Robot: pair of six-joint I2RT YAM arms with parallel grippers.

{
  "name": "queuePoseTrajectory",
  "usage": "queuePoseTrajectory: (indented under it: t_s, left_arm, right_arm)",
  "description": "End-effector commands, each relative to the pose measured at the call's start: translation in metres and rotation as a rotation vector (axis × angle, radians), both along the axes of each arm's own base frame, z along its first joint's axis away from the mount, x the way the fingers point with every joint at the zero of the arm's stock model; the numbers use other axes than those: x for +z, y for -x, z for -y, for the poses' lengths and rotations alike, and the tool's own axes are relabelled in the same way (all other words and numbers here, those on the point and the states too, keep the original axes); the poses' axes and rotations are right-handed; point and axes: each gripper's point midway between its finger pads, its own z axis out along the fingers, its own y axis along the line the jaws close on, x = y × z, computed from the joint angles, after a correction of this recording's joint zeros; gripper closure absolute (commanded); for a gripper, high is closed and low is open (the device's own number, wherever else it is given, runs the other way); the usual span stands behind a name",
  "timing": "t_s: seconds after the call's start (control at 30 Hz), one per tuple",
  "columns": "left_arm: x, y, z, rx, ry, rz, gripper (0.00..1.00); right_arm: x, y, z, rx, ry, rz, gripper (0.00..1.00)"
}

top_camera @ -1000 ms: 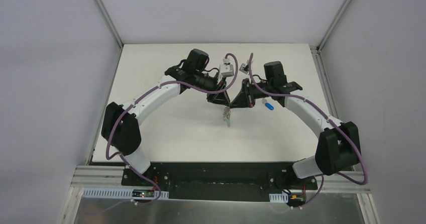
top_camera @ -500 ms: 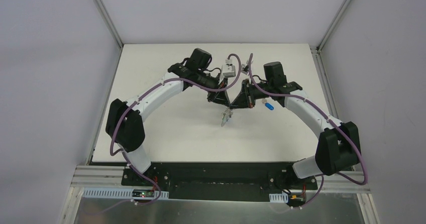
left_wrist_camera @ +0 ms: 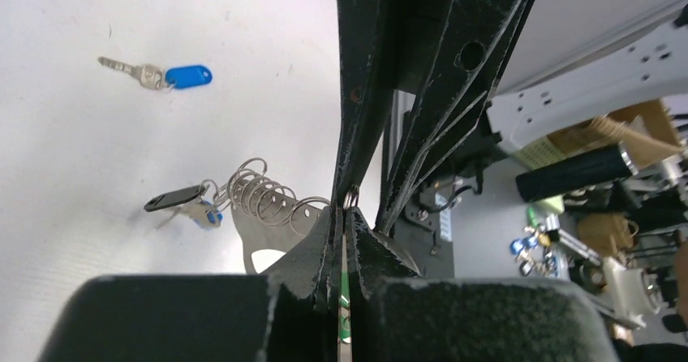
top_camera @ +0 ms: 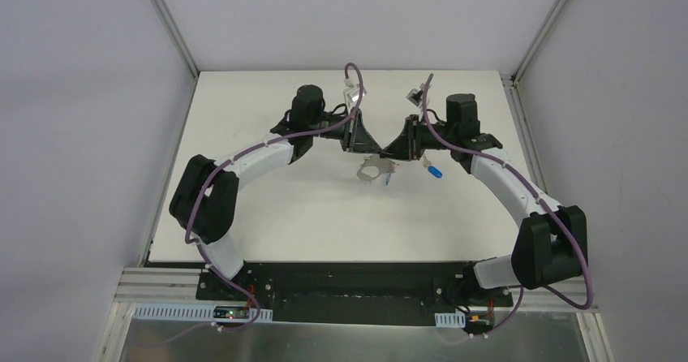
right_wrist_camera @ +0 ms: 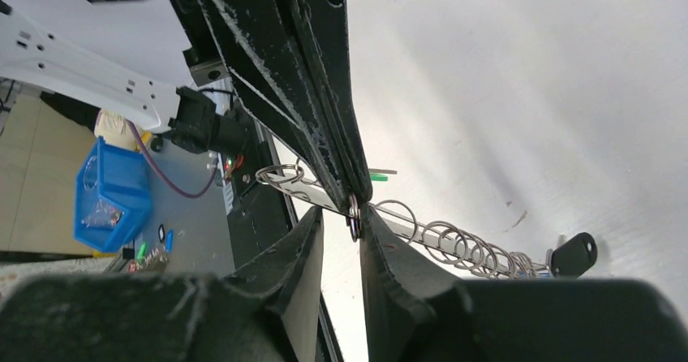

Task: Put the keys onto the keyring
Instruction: Adjust the keyring.

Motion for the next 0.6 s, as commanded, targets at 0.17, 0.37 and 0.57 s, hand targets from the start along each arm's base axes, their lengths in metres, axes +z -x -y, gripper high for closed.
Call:
queuePoseTrajectory:
  t_s: [0.17, 0.37, 0.57]
  left_arm:
    - [0.065, -0.019, 0.003, 0.082, 0.278, -0.064, 1.0]
    - [0.059, -0.027, -0.002, 0.131, 0.289, -0.101, 1.0]
    - [0.058, -0.026, -0.004, 0.138, 0.289, -0.095, 1.0]
  right_arm:
    - [0.039, -0.012, 0.009, -0.061, -0.09, 0.06, 0.76]
    - [0.041, -0.02, 0.015, -0.1, -0.095, 0.054, 0.82]
    - [0.041, -0.023, 0.016, -0.105, -0.106, 0.049, 0.92]
